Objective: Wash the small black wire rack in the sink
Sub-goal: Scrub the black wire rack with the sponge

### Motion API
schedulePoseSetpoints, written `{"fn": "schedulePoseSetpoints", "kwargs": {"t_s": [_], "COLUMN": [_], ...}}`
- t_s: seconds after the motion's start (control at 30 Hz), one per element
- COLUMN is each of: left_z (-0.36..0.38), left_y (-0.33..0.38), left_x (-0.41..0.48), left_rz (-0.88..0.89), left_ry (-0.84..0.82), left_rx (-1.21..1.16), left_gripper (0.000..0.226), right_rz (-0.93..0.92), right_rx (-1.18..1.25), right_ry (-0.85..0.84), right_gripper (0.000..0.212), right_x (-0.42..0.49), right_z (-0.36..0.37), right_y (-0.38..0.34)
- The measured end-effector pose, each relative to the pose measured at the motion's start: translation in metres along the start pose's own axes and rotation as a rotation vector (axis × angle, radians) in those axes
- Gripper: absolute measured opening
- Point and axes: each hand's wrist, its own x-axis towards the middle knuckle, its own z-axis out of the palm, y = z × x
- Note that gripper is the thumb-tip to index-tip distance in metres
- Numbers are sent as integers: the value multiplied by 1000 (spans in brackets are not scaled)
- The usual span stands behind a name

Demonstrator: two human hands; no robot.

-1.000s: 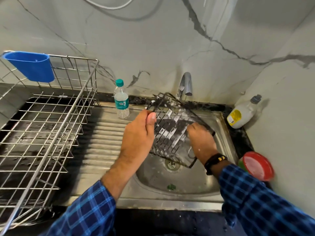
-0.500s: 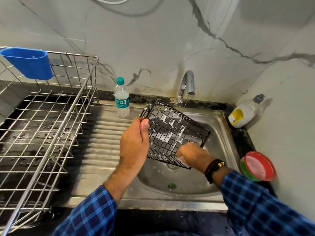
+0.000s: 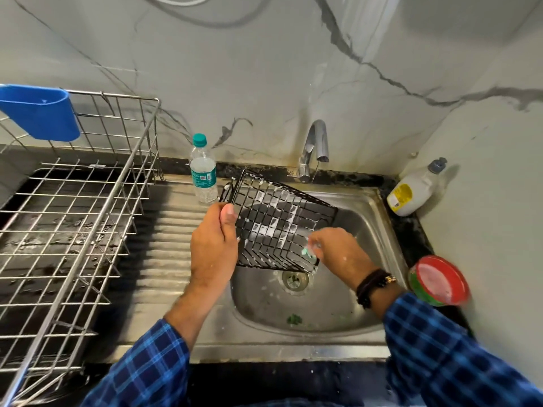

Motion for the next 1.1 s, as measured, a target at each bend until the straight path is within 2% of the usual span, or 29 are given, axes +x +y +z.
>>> {"fn": "schedulePoseSetpoints", "kwargs": {"t_s": [0.1, 0.23, 0.43, 0.53, 0.63, 0.73, 0.83, 0.97, 1.1], "left_z": [0, 4, 14, 27, 34, 33, 32, 37, 40], "left_y": [2, 2, -3, -3, -5, -9, -15, -15, -15], "left_x": [-5, -10, -12, -15, -18, -18, -17, -17, -13], "left_rz": [-2, -60, -100, -84, -99, -190, -244, -227, -153], "left_ry": [0, 55, 64, 14, -31, -14, 3, -37, -81], "left_rx": [-32, -129, -205, -207, -269, -369, -449, -477, -440], "left_gripper": [27, 28, 29, 28, 30, 32, 32, 31, 31], "right_rz": [-3, 95, 151, 76, -30, 87, 302, 371, 210], "right_rx": [-18, -77, 152, 348, 401, 312, 193, 178, 344], "right_ry": [49, -77, 18, 7, 34, 53, 92, 63, 28], "right_gripper": [16, 21, 11, 19, 24, 26, 15, 19, 20], "right_x": [1, -6, -17, -13, -10, -9, -7, -7, 2], "right_z": [18, 25, 12, 11, 12, 6, -2, 1, 12], "right_y": [-11, -22, -49, -87, -99, -61, -19, -29, -70]}}
